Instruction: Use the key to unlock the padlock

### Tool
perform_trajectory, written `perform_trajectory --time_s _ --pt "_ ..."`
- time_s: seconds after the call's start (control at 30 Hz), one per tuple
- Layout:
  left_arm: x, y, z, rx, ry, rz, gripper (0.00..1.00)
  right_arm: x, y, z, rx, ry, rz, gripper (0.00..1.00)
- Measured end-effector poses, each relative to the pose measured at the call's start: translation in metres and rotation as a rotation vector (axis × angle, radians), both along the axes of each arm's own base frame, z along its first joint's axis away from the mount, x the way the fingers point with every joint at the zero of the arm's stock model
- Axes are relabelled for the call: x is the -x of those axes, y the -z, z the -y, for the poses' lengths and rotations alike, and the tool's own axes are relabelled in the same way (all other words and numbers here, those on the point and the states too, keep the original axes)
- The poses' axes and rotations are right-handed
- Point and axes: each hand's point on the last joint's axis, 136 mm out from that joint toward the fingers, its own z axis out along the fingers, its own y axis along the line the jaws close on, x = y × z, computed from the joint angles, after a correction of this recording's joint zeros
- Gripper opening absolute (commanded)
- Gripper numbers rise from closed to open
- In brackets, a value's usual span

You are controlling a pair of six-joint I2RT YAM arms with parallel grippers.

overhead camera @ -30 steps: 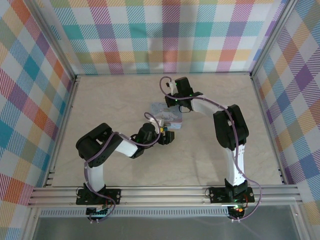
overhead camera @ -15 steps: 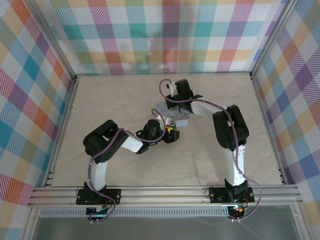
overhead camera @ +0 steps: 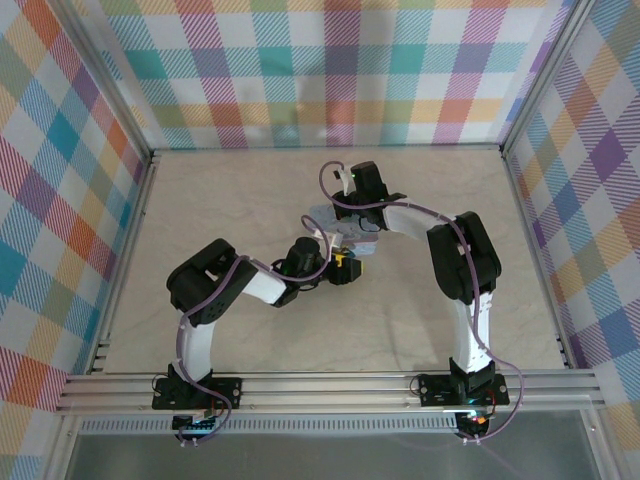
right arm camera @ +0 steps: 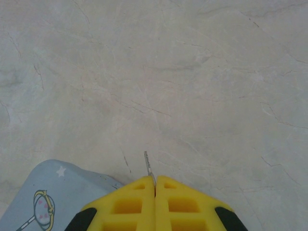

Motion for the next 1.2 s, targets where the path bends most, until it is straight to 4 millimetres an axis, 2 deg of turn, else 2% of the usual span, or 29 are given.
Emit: perform_trajectory --time_s 0.27,0.5,0.63,0.73,0.93,1.2 --pt "-0.003 0.003 -0.029 -0.068 -0.108 0.025 0.74 -0.005 -0.006 0.012 0.057 0.057 -0.005 0.00" --pt "-0.008 0.004 -0.034 -0.103 -0.135 0.046 0.76 -0.026 -0.030 0.033 0.111 0.154 0.044 0.00" --pt "-0.012 0.004 -0.035 -0.125 -0.149 0.055 0.76 -0.037 -0.035 0.053 0.175 0.224 0.059 0.00" --pt "-0.013 0.004 -0.031 -0.133 -0.148 0.057 0.75 -0.043 -0.028 0.067 0.212 0.255 0.050 0.00" --pt "-0.015 0.005 -0.023 -0.127 -0.124 0.058 0.71 -0.038 0.013 0.082 0.286 0.261 -0.043 0.00" --pt "-0.016 0.005 -0.015 -0.125 -0.103 0.057 0.72 -0.029 0.013 0.069 0.263 0.222 -0.136 0.00"
